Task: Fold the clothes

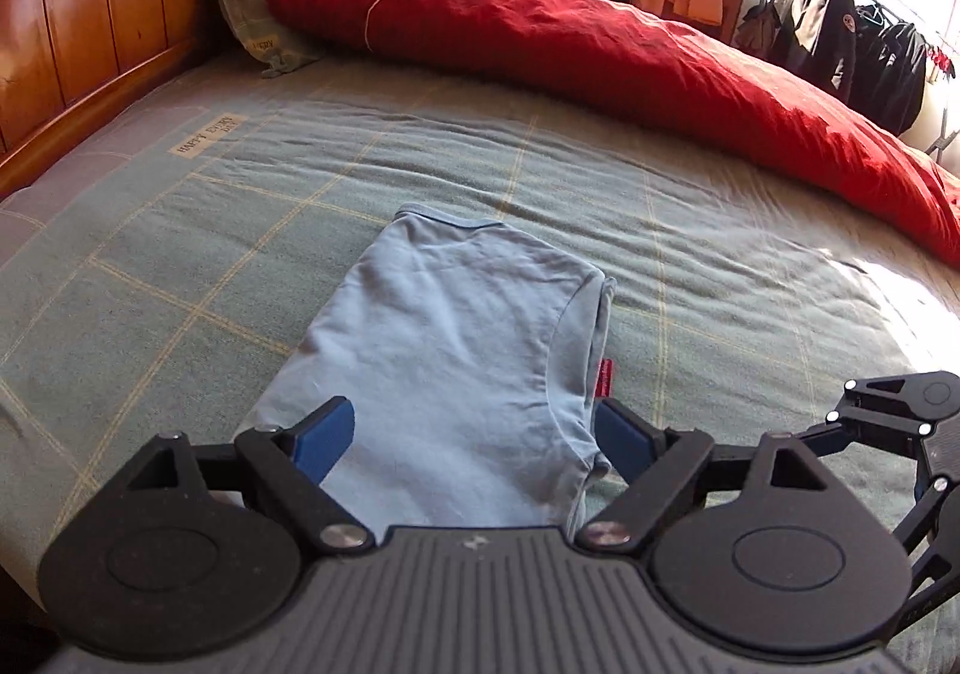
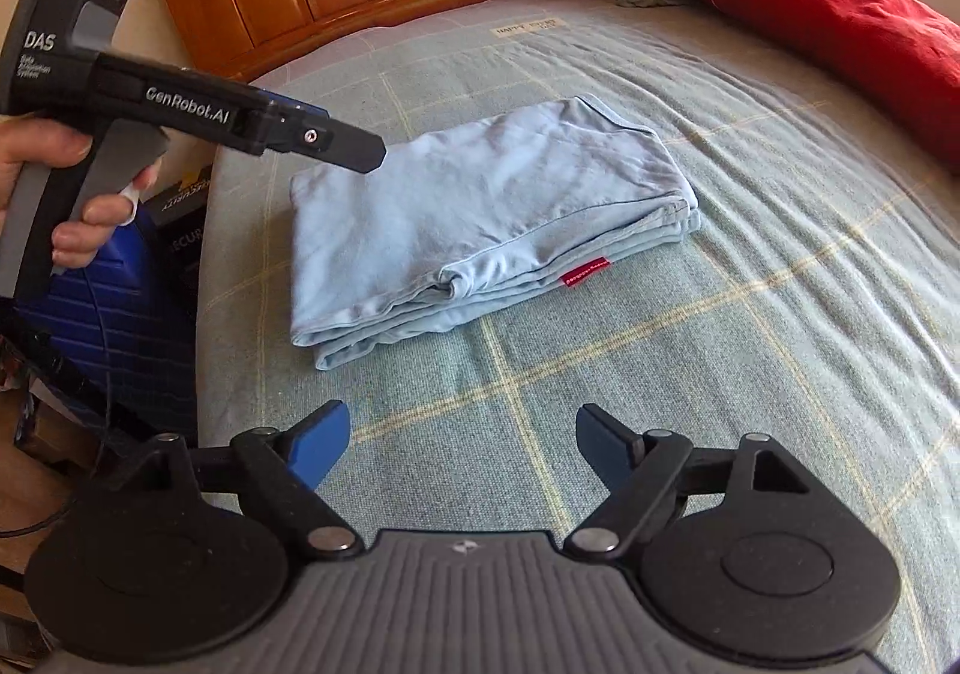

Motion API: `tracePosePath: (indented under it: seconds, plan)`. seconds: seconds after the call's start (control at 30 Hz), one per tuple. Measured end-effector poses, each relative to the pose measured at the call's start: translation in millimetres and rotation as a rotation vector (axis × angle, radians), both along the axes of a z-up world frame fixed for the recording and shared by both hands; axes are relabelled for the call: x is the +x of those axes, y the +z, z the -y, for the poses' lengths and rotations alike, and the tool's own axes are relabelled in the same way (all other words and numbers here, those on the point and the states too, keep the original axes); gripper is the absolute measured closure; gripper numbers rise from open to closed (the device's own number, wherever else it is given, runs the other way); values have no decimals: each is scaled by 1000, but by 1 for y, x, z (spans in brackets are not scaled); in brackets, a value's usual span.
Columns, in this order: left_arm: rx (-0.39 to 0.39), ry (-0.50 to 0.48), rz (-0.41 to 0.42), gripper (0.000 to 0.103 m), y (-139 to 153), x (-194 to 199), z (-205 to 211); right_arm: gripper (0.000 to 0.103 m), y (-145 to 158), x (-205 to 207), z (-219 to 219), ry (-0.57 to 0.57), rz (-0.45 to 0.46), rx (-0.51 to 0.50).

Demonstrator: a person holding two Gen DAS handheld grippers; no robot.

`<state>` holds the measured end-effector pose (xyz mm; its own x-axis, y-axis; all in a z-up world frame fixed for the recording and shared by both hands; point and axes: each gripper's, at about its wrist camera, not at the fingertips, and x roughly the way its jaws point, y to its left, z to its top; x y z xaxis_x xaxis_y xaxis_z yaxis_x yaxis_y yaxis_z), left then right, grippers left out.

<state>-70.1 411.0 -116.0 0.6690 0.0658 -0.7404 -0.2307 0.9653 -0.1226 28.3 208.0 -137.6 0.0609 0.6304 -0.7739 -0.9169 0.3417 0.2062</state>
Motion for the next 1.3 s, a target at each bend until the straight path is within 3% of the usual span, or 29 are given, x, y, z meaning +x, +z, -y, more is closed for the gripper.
tracePosePath:
  seconds: [0.17,0.3,0.53,0.77,0.87,1.1,1.2,1.3]
  plan:
    - [-31,-9,17,16,-24,-19,18,17,-2,-16,1,-10,-17,-31]
    - [-88,19,-37,16,-48,-16,14,17,3,-24,7,-25,-16,-39]
    - [-120,8,80,12,-28,-30,24,12,21,-26,30,-69,-15,4]
    - [-132,29,9,12,-57,-28,37,12,18,-26,52,-146,-81,37]
    - [-43,24,46,12,-44,-44,53,12,19,-30,60,-171,-89,30]
    - [174,4,166,12,12,-105,103,5,45,-68,80,-167,-13,77]
    - [274,34,200,1,29,-135,126,4,51,-88,85,-166,12,81]
    - [316,72,185,1,34,-160,141,1,54,-112,92,-156,34,99]
